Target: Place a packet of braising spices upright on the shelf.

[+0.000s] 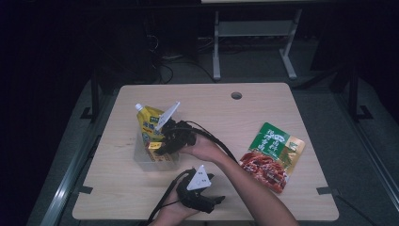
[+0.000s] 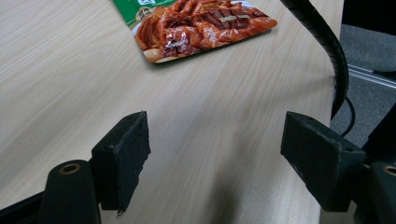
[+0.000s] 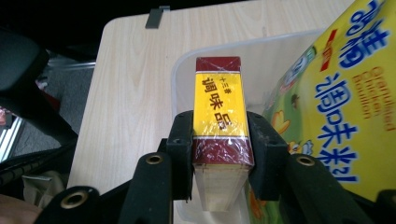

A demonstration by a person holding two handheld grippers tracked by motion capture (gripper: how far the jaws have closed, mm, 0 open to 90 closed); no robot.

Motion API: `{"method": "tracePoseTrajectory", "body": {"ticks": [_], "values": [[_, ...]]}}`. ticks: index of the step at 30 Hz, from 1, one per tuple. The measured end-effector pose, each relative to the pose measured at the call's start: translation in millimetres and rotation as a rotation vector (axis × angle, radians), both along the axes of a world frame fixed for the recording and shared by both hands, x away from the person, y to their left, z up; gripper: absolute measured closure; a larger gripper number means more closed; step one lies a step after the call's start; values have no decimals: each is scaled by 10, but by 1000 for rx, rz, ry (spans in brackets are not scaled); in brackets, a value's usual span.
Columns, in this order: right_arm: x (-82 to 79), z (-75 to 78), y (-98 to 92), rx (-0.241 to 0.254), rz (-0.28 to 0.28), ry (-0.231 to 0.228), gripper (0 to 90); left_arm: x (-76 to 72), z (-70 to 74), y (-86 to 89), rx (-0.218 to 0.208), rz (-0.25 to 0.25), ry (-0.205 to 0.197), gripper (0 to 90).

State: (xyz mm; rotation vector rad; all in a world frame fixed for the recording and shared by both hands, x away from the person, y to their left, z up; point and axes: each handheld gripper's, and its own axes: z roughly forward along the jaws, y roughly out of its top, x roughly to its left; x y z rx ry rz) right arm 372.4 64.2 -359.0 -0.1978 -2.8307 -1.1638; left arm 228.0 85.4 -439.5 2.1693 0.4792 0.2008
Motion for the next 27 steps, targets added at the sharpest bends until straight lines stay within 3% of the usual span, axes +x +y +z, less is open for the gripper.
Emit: {"method": "tracePoseTrajectory", "body": {"ticks": [5, 17, 20, 27], "values": [[-12, -35, 24, -16, -2, 2, 621, 3, 2, 6, 2, 1, 2, 231], [-11, 56, -98, 21, -26, -13, 590, 9, 0, -3, 12, -14, -18, 231], [-22, 85, -141, 33, -36, -11, 572, 0, -6, -7, 7, -6, -2, 231], [-42, 144, -257, 62, -50, 4, 563, 6, -4, -3, 7, -6, -6, 231]]}}
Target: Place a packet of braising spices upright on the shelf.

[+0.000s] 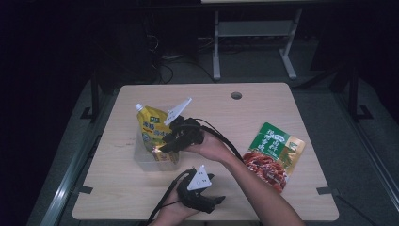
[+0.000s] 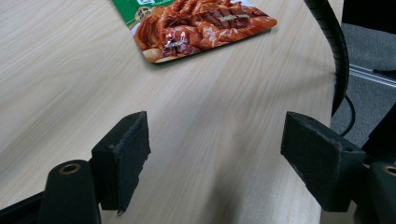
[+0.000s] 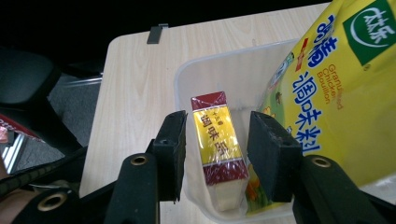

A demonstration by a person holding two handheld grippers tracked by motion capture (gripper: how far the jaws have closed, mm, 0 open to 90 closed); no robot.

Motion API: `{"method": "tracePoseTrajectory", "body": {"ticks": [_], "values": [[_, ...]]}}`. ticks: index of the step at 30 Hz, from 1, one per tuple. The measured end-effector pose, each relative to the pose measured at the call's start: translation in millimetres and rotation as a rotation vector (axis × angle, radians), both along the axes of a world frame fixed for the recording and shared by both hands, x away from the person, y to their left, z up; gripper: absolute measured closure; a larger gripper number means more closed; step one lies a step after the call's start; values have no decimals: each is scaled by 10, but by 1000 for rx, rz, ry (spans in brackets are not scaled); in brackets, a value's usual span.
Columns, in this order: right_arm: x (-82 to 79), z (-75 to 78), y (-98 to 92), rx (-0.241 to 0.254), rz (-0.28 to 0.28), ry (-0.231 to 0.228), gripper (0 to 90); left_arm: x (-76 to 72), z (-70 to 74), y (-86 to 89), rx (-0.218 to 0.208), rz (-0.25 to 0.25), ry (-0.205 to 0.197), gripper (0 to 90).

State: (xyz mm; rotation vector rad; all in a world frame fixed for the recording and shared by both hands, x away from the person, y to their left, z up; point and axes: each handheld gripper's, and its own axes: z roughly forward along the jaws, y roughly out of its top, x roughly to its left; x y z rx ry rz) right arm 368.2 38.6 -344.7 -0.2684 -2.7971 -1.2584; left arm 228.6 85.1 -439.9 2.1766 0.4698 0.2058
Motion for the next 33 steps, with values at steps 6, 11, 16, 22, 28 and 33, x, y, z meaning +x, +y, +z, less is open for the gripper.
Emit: {"method": "tracePoseTrajectory", "body": {"ticks": [6, 11, 16, 22, 28, 33], "values": [[-16, 39, -103, 13, -8, -5, 556, 2, -6, -7, 11, -3, 0, 231], [-29, 65, -202, 21, -18, -9, 550, 4, -11, -11, 12, -4, -2, 231], [-26, 63, -294, 30, -36, 4, 543, 6, -10, -10, 13, -5, -3, 231], [-21, 72, -408, 37, -49, 0, 533, 8, -7, -6, 10, -4, -3, 231], [-19, 87, -533, 45, -73, 9, 516, 7, -14, -16, 10, -2, -2, 231], [-21, 100, -648, 54, -91, 7, 503, 10, -10, -14, 10, -2, 0, 232]]}}
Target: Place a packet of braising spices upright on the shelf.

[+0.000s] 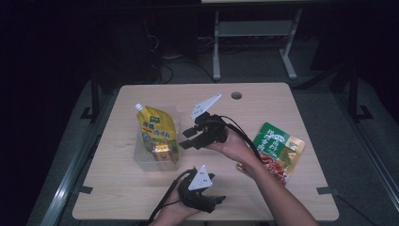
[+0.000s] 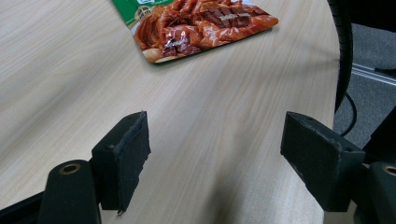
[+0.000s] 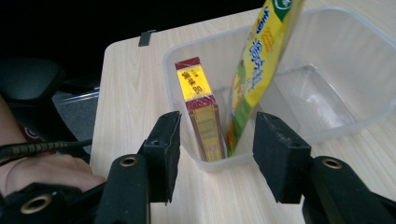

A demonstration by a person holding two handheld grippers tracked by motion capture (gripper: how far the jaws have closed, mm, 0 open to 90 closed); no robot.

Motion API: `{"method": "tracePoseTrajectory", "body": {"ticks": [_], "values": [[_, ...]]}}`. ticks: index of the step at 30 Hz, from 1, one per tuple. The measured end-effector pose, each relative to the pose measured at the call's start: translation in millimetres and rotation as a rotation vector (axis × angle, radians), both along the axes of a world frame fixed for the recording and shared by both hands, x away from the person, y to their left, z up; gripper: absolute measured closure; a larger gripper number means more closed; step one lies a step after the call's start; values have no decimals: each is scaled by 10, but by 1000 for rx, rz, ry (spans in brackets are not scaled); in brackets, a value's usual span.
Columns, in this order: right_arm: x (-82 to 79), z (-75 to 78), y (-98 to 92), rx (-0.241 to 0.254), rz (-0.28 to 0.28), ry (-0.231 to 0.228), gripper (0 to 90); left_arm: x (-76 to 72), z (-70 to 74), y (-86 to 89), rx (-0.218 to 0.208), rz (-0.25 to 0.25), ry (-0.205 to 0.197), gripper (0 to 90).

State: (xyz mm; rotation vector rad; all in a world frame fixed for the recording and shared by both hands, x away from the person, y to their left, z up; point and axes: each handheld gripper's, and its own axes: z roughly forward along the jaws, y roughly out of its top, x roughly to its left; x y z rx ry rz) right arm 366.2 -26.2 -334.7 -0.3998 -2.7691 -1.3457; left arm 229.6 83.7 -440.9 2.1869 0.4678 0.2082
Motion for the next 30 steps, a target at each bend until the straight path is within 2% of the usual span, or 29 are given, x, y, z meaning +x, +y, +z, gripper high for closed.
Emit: {"method": "tracePoseTrajectory", "body": {"ticks": [1, 14, 18, 19, 22, 23, 30], "values": [[-11, 9, -42, 0, -17, 15, 497, 4, 2, 3, -1, 1, 1, 232], [27, 5, -355, 9, -70, 30, 463, 45, 33, 26, -13, 8, -4, 232], [32, -11, -502, 6, -97, 34, 446, 63, 42, 14, -8, 6, 1, 236], [17, -10, -590, 12, -119, 47, 435, 66, 42, 3, -13, 5, 2, 239], [12, -17, -666, 12, -135, 49, 427, 67, 47, -12, -16, 3, 2, 242], [11, -29, -766, 21, -156, 58, 423, 72, 46, -15, -16, 2, 4, 241], [12, -72, -993, 21, -206, 52, 404, 92, 45, -13, -18, 7, 7, 241]]}}
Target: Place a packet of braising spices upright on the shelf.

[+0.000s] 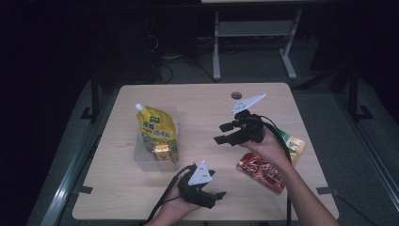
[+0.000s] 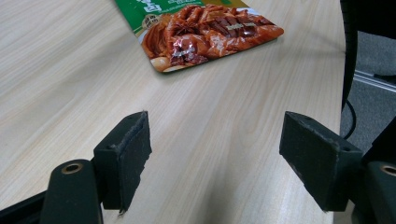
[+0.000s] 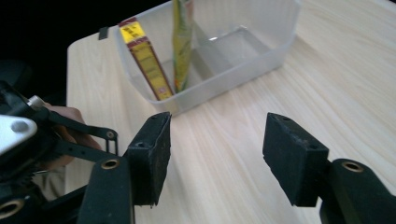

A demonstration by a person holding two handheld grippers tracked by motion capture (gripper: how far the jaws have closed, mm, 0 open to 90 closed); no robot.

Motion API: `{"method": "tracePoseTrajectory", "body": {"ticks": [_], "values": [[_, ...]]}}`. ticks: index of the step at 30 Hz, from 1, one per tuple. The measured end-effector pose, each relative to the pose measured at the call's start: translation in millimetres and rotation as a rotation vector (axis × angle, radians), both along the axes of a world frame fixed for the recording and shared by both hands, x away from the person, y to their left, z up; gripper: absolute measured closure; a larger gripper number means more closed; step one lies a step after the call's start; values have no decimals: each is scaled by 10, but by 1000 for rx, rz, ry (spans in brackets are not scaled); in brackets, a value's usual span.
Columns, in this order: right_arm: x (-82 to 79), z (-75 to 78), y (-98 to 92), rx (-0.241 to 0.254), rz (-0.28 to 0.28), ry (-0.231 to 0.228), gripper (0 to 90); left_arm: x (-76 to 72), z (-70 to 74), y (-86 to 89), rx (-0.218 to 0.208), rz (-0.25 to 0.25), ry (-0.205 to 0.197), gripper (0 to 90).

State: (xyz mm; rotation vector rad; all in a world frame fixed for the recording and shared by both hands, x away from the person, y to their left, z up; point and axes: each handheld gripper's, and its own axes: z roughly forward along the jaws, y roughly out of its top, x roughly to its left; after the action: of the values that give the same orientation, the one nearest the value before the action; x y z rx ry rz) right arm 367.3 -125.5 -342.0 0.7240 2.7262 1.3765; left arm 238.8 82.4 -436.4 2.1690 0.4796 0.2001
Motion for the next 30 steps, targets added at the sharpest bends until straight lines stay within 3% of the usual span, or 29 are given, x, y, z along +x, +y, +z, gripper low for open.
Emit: {"method": "tracePoseTrajectory", "body": {"ticks": [9, 15, 28, 30], "values": [[4, -54, -231, 2, -52, 5, 387, 33, 10, -55, 12, -15, -8, 246], [-20, -62, -388, -25, -85, 25, 367, 77, 20, -82, 12, -18, 2, 273], [-97, -114, -678, -40, -146, 17, 330, 178, 52, -197, 19, -24, -7, 321], [-105, -130, -713, -61, -159, 35, 315, 184, 58, -212, 23, -26, -5, 326]]}}
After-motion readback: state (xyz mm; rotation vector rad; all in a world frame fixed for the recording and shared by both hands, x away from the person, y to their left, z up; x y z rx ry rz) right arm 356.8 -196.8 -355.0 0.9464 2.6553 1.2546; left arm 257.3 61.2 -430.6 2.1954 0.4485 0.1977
